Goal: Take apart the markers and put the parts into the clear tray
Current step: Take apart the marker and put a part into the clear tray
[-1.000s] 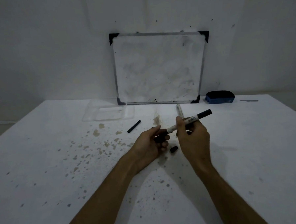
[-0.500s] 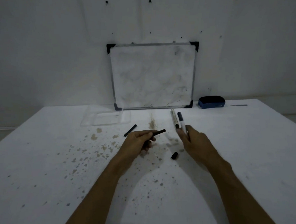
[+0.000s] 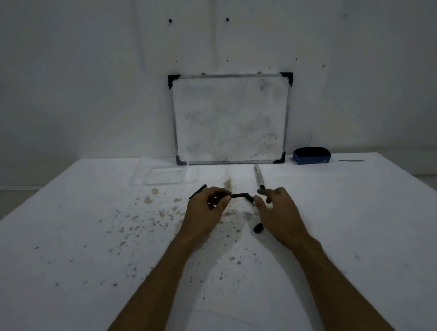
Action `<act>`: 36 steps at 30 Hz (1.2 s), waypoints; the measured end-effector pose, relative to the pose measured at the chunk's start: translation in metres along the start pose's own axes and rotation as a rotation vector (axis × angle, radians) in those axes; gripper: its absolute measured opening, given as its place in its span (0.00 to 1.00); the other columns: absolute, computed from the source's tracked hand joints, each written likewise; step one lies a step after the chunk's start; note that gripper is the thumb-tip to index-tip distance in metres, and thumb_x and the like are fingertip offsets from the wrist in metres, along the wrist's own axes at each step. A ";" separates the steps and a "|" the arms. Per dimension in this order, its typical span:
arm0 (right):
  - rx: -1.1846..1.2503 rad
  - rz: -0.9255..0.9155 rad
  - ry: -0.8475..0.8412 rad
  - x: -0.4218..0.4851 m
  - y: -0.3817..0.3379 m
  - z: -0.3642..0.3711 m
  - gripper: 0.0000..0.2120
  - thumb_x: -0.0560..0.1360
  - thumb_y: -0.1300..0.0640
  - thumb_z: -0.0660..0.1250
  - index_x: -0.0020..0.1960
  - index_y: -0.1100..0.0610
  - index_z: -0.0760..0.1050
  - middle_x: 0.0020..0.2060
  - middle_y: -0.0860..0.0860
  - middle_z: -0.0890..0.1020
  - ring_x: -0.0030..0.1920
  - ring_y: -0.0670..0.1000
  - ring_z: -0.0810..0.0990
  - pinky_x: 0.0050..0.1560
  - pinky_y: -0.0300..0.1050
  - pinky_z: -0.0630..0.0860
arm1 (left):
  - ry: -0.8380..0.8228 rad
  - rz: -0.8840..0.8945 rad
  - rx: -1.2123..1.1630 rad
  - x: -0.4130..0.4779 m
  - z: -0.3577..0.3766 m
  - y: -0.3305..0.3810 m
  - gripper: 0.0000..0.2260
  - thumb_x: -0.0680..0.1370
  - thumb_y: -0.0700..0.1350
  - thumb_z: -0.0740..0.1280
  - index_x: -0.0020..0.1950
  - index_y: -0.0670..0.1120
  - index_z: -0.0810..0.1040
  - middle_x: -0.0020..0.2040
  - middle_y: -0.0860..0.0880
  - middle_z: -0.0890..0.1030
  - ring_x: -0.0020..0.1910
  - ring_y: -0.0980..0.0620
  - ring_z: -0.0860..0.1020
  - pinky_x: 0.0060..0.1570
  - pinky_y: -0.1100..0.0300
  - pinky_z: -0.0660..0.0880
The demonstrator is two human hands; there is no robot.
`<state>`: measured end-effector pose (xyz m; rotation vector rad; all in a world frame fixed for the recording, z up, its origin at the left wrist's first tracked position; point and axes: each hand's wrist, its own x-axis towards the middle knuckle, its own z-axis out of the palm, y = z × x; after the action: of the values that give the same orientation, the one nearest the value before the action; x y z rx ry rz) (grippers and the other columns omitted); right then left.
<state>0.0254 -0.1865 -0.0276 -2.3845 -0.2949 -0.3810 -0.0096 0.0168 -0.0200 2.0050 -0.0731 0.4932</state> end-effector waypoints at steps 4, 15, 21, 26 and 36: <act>0.074 -0.258 0.045 -0.001 -0.017 -0.003 0.18 0.78 0.44 0.67 0.66 0.47 0.78 0.55 0.47 0.79 0.53 0.45 0.74 0.57 0.46 0.68 | -0.030 -0.008 0.054 0.005 -0.010 0.003 0.05 0.80 0.46 0.73 0.55 0.51 0.86 0.48 0.55 0.86 0.49 0.60 0.83 0.46 0.73 0.77; -0.106 -0.451 0.059 0.001 -0.059 0.030 0.09 0.79 0.47 0.67 0.54 0.49 0.83 0.47 0.45 0.83 0.49 0.49 0.77 0.50 0.45 0.66 | -0.238 -0.188 -0.055 0.015 -0.076 0.000 0.09 0.80 0.51 0.72 0.56 0.50 0.86 0.44 0.52 0.89 0.43 0.57 0.86 0.45 0.64 0.81; -0.116 -0.352 -0.033 0.038 -0.093 0.054 0.09 0.81 0.48 0.65 0.55 0.49 0.82 0.49 0.47 0.84 0.51 0.51 0.77 0.49 0.46 0.65 | 0.003 -0.315 0.202 0.034 -0.114 -0.041 0.24 0.82 0.63 0.61 0.59 0.43 0.82 0.51 0.46 0.85 0.51 0.48 0.84 0.51 0.53 0.80; -0.104 -0.367 -0.132 0.098 -0.132 0.089 0.08 0.77 0.51 0.68 0.51 0.52 0.84 0.47 0.49 0.86 0.51 0.54 0.82 0.55 0.53 0.77 | 0.091 -0.306 0.712 0.024 -0.127 -0.096 0.33 0.78 0.63 0.61 0.74 0.41 0.72 0.74 0.39 0.72 0.73 0.40 0.70 0.73 0.46 0.63; -0.304 -0.327 -0.345 0.207 -0.193 0.168 0.11 0.74 0.52 0.74 0.53 0.56 0.85 0.48 0.55 0.87 0.47 0.56 0.85 0.47 0.49 0.82 | 0.022 -0.317 0.801 0.031 -0.117 -0.112 0.39 0.80 0.64 0.52 0.82 0.38 0.57 0.84 0.38 0.56 0.83 0.41 0.52 0.81 0.46 0.45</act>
<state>0.1901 0.0898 0.0404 -2.7017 -0.8450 -0.1656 0.0116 0.1765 -0.0570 2.7181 0.5255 0.3641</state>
